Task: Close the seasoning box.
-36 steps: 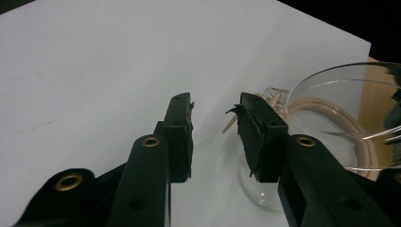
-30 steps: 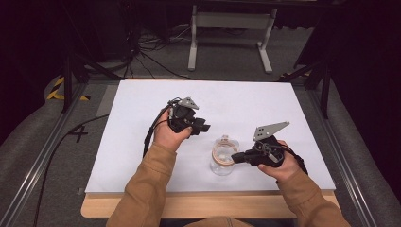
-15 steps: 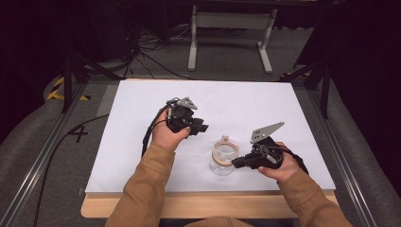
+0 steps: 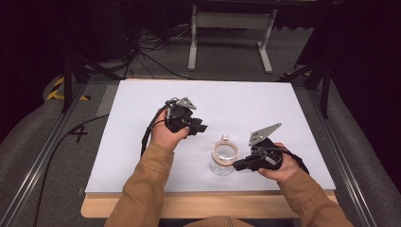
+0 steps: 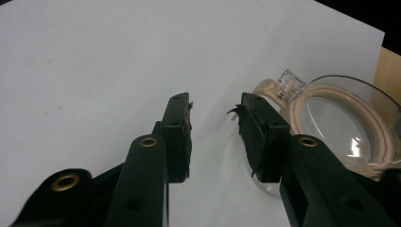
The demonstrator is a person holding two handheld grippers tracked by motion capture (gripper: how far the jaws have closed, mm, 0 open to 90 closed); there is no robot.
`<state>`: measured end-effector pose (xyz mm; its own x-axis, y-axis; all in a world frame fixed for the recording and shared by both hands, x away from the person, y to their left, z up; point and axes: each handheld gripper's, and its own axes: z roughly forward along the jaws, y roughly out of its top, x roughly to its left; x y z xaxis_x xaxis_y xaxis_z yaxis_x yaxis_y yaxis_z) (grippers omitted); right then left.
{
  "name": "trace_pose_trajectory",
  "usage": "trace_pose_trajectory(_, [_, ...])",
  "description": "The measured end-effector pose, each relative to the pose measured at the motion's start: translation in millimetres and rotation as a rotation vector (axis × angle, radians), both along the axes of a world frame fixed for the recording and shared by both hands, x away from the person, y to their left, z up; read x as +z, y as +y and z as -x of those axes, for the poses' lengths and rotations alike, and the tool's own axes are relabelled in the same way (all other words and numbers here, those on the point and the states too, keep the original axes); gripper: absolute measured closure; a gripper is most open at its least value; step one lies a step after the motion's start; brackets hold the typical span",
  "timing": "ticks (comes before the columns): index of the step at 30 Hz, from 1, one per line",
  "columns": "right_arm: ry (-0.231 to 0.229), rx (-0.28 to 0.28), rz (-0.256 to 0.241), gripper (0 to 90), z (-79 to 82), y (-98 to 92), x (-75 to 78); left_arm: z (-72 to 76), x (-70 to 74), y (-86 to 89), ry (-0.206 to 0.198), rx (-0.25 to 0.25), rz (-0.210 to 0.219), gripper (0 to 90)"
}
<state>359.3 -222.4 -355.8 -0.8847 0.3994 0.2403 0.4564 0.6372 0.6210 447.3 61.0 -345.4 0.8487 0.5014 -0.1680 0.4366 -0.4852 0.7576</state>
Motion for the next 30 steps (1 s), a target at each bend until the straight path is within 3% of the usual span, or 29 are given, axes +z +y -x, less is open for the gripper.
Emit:
trace_pose_trajectory(7, [-0.031, 0.005, -0.023, 89.3, 2.9, -3.6, 9.3, 1.0, 0.3, 2.0, -0.006, 0.016, 0.015, 61.7])
trace_pose_trajectory(13, [-0.097, -0.026, -0.072, 87.5, 2.9, -12.9, 24.5, 4.1, 1.2, 9.3, -0.014, 0.032, 0.007, 59.8])
trace_pose_trajectory(16, [-0.137, -0.056, -0.109, 83.9, 0.8, -20.6, 34.5, 6.8, 0.6, 15.4, -0.017, 0.040, -0.002, 58.0])
trace_pose_trajectory(24, [-0.248, -0.158, -0.193, 68.9, -18.3, -39.3, 53.9, 18.8, -4.6, 41.7, -0.011, 0.125, 0.002, 54.6])
trace_pose_trajectory(30, [-0.279, -0.222, -0.212, 62.5, -32.1, -51.2, 57.7, 25.1, -5.0, 56.5, -0.017, 0.173, 0.008, 52.8])
